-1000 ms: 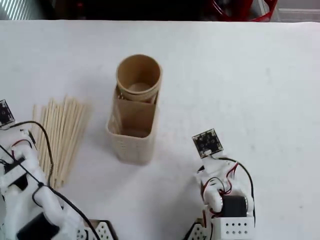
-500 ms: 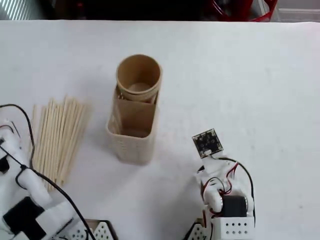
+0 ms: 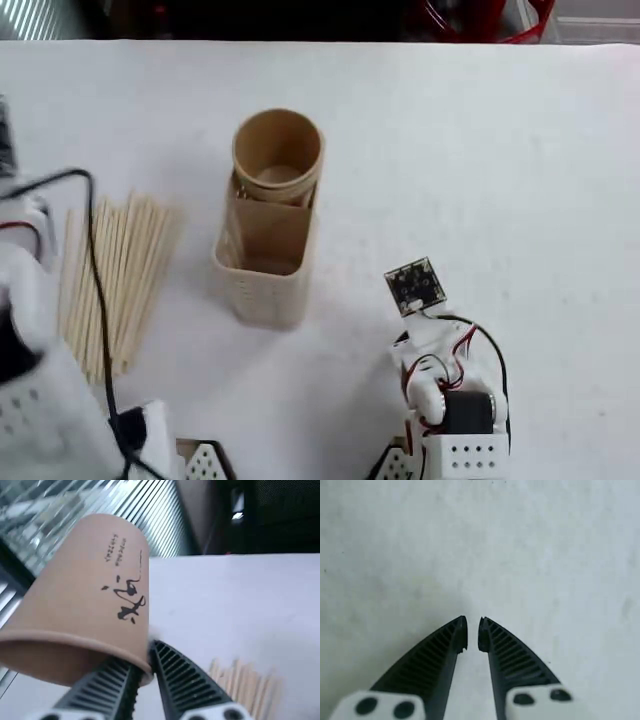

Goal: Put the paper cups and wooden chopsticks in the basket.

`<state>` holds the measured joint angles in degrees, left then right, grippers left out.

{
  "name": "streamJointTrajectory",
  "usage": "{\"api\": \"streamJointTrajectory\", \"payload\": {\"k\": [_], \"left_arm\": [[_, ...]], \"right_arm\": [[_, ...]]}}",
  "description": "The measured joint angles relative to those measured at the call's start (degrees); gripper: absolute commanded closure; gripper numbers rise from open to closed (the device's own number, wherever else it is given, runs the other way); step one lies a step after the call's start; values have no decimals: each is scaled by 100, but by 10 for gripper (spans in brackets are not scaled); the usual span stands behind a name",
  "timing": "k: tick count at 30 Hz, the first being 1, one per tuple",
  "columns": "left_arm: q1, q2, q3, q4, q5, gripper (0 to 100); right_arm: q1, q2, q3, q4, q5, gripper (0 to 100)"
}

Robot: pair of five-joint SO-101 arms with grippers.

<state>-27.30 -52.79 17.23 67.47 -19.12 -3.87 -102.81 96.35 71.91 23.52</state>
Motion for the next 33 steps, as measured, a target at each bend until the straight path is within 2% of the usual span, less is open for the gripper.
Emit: {"api": "streamJointTrajectory", "payload": {"k": [7,11,14,22,28,33], "left_arm": [[2585,-202,-1433,1319,-185,979],[3446,510,-2057,2075,-299,979],[3763,1319,-2418,2374,-316,979],[4422,3253,-3200,2453,-316,978],[4519,3868,-3341,2479,-325,977],[4527,3859,-3771,3086,-352,977]], "right_arm": [[0,0,0,0,0,946],[0,0,0,0,0,946],[0,0,0,0,0,946],[0,0,0,0,0,946],[0,0,0,0,0,946],[0,0,0,0,0,946]]}}
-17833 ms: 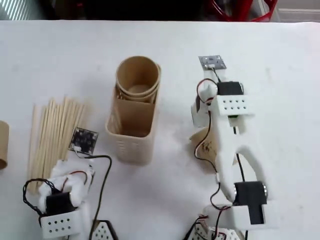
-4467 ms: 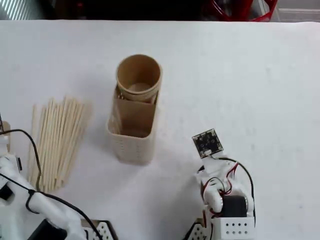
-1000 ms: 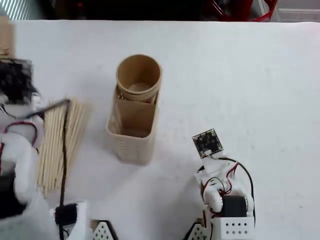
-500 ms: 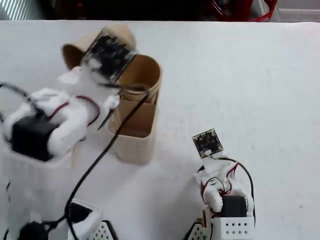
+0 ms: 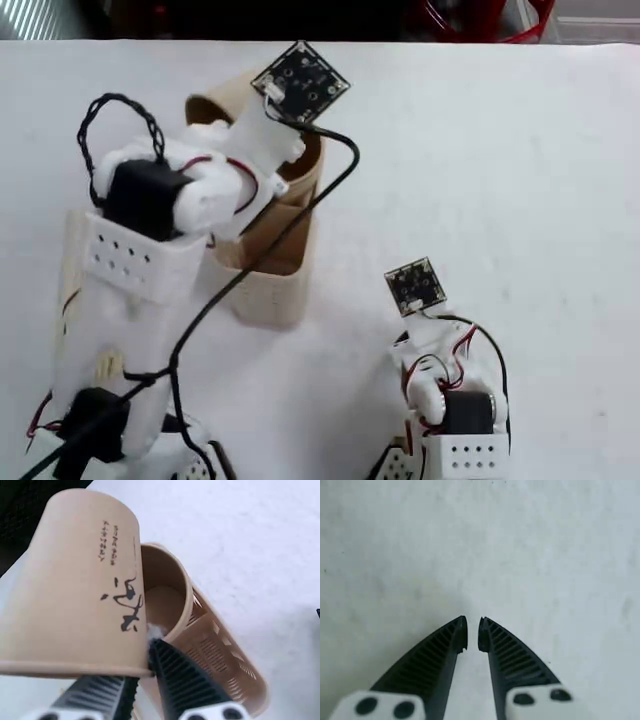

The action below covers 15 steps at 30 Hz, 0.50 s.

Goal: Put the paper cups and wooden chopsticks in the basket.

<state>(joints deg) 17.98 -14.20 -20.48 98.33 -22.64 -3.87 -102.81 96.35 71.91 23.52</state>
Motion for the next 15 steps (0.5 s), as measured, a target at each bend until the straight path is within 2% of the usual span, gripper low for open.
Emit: {"api": "streamJointTrajectory", "payload": {"k": [6,9,15], "left_arm": [[0,-123,-352,369,-466,978],[-220,-123,-352,378,-580,978],[-624,-123,-352,396,-1292,979]], "right_arm": [[0,0,0,0,0,946],[0,0,0,0,0,946],[0,0,0,0,0,946]]}}
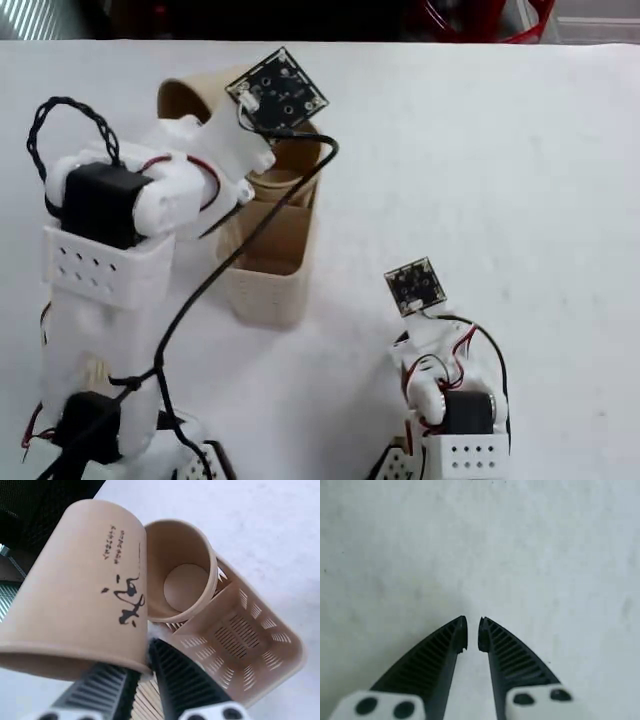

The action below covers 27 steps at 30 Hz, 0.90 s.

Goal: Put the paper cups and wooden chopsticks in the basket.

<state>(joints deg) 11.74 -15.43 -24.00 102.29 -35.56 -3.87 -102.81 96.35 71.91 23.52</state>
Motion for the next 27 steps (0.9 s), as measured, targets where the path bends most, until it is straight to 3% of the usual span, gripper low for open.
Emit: {"api": "streamJointTrajectory", "payload": {"k": [27], "left_arm": [[26,-1354,1776,-18,-668,976]], "right_arm": [[0,0,0,0,0,946]]}}
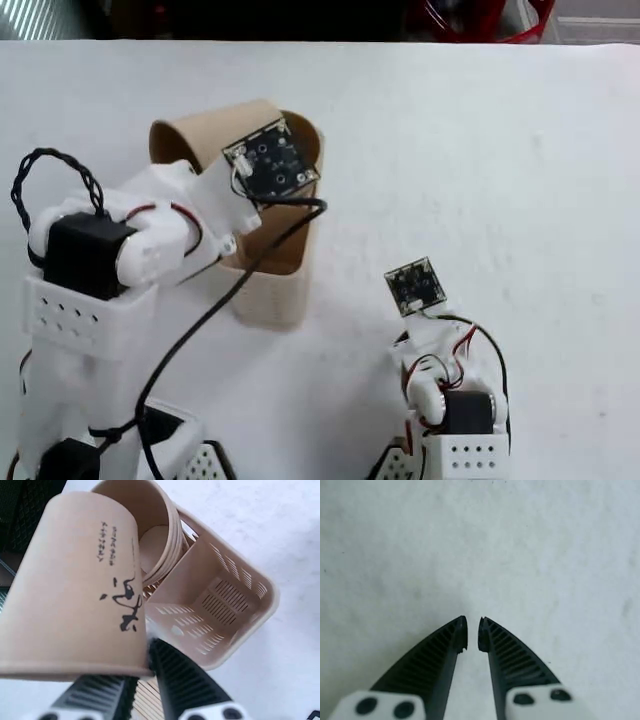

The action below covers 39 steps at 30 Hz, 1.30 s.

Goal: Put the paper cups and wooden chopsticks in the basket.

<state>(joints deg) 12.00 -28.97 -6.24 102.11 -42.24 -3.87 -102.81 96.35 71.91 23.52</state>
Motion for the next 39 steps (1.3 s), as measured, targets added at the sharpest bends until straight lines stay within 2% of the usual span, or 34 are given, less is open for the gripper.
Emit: {"api": "streamJointTrajectory", "payload": {"k": [4,9,17,25,35,39], "left_arm": [[0,9,-79,-105,0,968],[0,9,-255,-202,123,889],[0,9,-255,-211,264,910],[0,9,-255,-782,651,910],[0,9,-255,-1996,1521,909],[0,9,-255,-2312,1582,907]], "right_arm": [[0,0,0,0,0,946],[0,0,0,0,0,946],[0,0,0,0,0,946],[0,0,0,0,0,946],[0,0,0,0,0,946],[0,0,0,0,0,946]]}}
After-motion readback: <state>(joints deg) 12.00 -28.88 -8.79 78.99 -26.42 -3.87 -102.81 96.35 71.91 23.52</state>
